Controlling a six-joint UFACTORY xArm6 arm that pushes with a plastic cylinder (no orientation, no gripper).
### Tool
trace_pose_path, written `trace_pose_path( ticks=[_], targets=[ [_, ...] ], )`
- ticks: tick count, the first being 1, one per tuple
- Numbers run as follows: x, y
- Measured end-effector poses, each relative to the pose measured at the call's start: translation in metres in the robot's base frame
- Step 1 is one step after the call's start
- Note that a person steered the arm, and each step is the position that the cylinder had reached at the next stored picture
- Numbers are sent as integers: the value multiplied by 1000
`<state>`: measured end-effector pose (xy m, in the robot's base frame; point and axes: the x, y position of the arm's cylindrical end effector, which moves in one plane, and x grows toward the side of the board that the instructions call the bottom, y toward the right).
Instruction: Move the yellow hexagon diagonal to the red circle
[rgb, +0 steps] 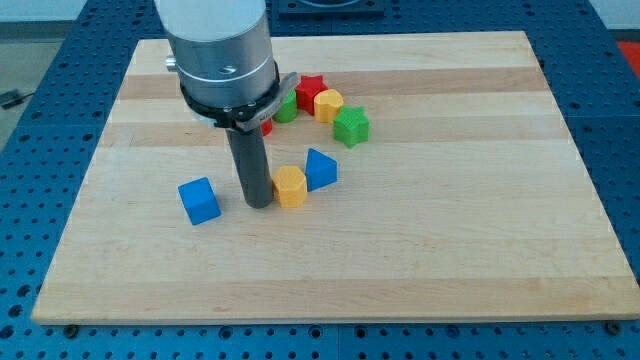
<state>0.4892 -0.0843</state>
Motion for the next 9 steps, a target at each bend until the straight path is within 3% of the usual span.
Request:
trace_pose_path(
  ticks=[3,4,7,9],
  targets=[
    [-4,23],
    [16,25],
    [15,124],
    [6,84]
  ],
)
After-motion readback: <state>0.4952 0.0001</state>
